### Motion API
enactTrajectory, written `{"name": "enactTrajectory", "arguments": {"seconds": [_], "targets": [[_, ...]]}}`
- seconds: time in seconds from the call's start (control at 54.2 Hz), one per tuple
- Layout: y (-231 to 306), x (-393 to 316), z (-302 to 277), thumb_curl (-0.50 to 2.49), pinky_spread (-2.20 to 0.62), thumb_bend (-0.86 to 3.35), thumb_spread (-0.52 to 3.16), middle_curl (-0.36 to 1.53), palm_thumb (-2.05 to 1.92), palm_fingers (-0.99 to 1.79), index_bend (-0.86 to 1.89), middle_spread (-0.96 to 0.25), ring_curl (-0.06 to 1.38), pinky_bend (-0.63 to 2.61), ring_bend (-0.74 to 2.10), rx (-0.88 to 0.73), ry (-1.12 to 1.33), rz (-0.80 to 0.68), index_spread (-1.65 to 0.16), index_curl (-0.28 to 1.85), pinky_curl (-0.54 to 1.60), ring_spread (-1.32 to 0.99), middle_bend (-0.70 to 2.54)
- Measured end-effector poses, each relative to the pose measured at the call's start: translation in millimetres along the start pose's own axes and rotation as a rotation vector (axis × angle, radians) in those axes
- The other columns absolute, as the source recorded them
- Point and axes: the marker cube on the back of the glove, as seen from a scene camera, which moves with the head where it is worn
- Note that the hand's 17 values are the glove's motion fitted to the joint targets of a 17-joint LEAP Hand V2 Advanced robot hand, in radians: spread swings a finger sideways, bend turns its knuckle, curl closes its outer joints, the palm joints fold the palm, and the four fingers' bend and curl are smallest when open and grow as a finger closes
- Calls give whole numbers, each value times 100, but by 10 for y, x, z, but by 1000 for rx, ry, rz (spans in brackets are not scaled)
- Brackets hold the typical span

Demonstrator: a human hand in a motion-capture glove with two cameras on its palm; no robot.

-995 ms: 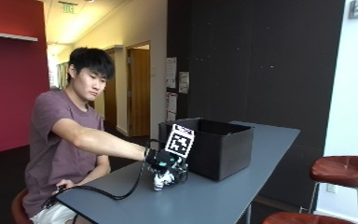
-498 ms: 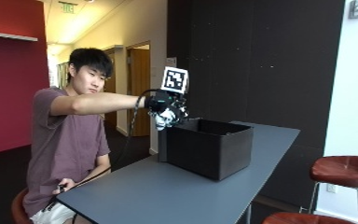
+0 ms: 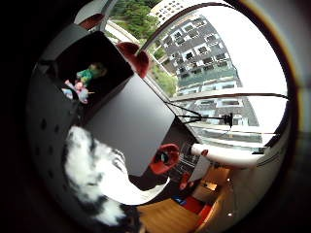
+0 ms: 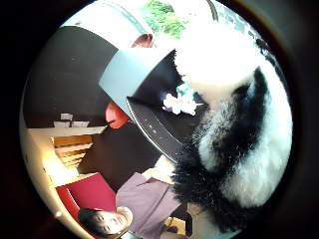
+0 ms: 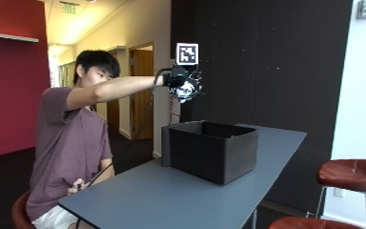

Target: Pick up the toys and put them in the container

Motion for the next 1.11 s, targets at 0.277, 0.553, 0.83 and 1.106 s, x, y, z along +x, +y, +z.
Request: {"name": "enactTrajectory", "arguments": {"seconds": [0.277, 0.553, 0.83, 1.106], "targets": [[-421, -311, 101, 95, -33, -1, 59, 76, 58, 92, 41, -18, 65, 100, 119, 62, 93, -78, -40, 80, 54, -39, 98], [-812, -465, 677, 87, -24, -10, 87, 70, 33, 17, 16, -22, 63, 98, 111, -62, 274, -85, -35, 87, 56, -36, 74], [-797, -712, 615, 54, 2, -8, 107, 44, -9, -38, 2, -2, 39, 110, 48, -25, 143, -29, -24, 46, 48, -3, 13], [-515, -477, 489, 39, 7, -7, 113, 35, -8, -24, 9, 1, 35, 97, 38, 9, 302, -9, -21, 32, 41, 3, 13]]}}
